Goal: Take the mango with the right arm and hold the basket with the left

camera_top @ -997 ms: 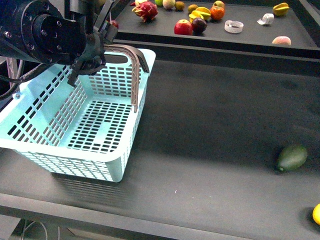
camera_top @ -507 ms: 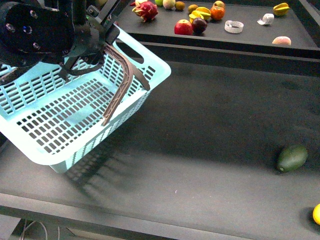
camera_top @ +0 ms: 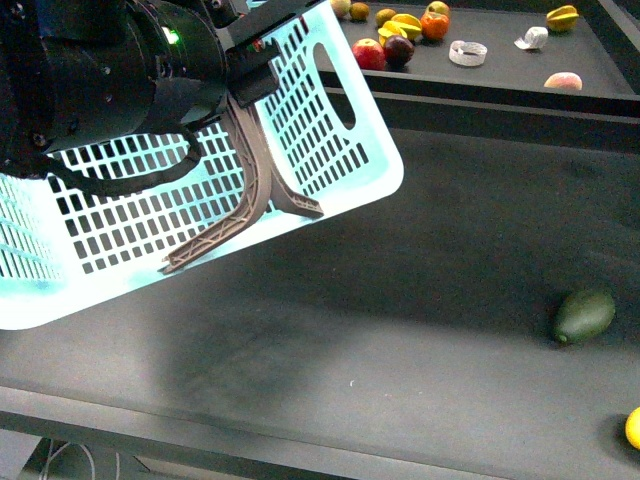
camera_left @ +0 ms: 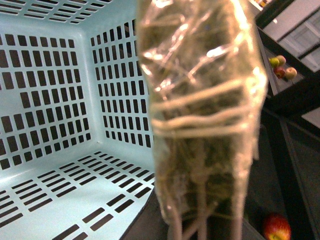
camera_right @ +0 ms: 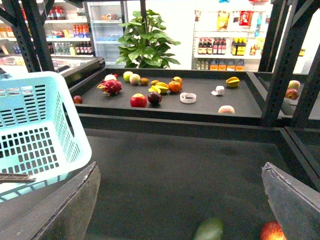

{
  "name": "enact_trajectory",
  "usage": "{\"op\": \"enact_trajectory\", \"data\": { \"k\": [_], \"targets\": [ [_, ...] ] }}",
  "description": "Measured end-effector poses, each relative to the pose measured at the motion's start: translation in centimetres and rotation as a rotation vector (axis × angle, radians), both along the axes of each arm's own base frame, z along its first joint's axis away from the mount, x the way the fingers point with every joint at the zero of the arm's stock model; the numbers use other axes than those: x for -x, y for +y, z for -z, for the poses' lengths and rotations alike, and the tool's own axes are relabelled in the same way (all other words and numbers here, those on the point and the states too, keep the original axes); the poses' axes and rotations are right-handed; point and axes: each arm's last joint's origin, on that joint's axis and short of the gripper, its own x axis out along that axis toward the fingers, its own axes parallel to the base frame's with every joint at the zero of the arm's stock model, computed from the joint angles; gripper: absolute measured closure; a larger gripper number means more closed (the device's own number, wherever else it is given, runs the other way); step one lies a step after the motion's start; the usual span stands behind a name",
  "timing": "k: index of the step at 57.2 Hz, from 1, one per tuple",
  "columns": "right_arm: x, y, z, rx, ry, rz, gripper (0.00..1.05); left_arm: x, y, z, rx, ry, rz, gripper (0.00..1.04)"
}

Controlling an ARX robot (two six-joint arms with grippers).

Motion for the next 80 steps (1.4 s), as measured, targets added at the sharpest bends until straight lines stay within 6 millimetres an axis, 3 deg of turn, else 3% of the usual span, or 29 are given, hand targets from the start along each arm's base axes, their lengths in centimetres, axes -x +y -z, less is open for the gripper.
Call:
{"op": "enact_trajectory", "data": {
  "k": [11,23,51,80],
  "targets": [
    [0.0,0.0,0.0,0.000,0.000,0.000,0.08,3.7,-1.9,-0.4,-0.083,-0.063,0.172,1.00],
    [0.0,0.0,0.0,0.000,0.000,0.000,0.08,5.6,-3.4,-0.4,-0.105,-0.112,0.324,1.00],
    [0.0,0.0,0.0,0.000,0.000,0.000,0.08,6.2,-5.0,-0.7,-0.093,-0.148,0.403,1.00],
    [0.0,0.0,0.0,0.000,0.000,0.000,0.08,6.1,-5.1,-0.7,-0.110,-0.154,0.396,1.00]
  ]
}}
